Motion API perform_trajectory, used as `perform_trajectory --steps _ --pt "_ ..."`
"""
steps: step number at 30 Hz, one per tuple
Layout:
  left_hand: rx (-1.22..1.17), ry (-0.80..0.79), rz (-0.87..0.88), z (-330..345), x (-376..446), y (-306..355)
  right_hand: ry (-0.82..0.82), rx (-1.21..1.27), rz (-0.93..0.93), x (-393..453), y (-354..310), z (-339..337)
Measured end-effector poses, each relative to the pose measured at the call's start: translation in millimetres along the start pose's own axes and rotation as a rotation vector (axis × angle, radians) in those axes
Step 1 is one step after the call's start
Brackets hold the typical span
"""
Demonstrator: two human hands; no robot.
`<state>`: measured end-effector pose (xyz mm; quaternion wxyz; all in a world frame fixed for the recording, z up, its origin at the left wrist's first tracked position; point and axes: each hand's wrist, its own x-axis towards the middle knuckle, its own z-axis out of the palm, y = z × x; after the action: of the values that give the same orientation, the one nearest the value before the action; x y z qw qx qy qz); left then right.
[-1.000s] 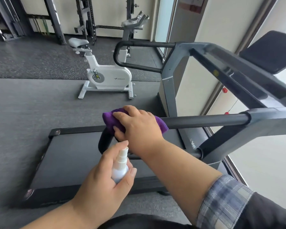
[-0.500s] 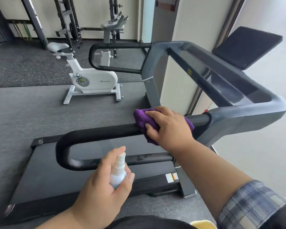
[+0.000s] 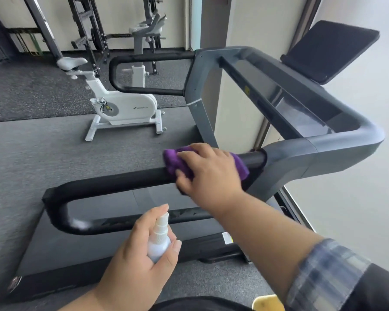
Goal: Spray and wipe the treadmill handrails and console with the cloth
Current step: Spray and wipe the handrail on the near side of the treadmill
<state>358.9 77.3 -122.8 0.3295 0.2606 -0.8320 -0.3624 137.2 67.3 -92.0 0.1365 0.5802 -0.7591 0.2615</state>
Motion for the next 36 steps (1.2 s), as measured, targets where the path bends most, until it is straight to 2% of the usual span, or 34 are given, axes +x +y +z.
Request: perform_trajectory --steps 3,6,10,15,20,25,28,32,36 --pt "0.017 -0.004 0.009 12.1 3.1 10.0 -0.069 -0.024 -0.091 1.7 -12.6 8.1" --pt "0.020 0.005 0.034 18.1 6.3 18.2 -0.191 -0.098 -0.216 4.9 14.7 -4.5" --pt "0.044 0.019 0.057 20.9 7.3 18.5 -0.305 -0.081 -0.124 12.1 60.4 -30.8" --pt "0.030 0.007 0.044 22.1 7.6 21.3 -0.277 -0.065 0.014 12.6 95.8 -50.5" --pt "0.055 0.028 0.026 21.8 5.2 16.1 -0.188 -0.161 0.070 11.5 53.0 -29.9" --pt "0.062 0.001 0.035 29.1 9.8 18.4 -0.250 -0.153 -0.073 16.2 10.6 -6.6" --pt "0.082 -0.004 0.047 30.6 14.6 21.1 -0.292 -0.110 -0.109 18.6 34.8 -17.7" --pt "0.093 -0.010 0.052 29.2 16.4 21.7 -0.282 -0.069 0.019 21.7 80.8 -37.1" --pt "0.113 0.002 0.019 27.1 13.3 15.3 -0.257 -0.102 0.077 27.2 76.9 -32.2"
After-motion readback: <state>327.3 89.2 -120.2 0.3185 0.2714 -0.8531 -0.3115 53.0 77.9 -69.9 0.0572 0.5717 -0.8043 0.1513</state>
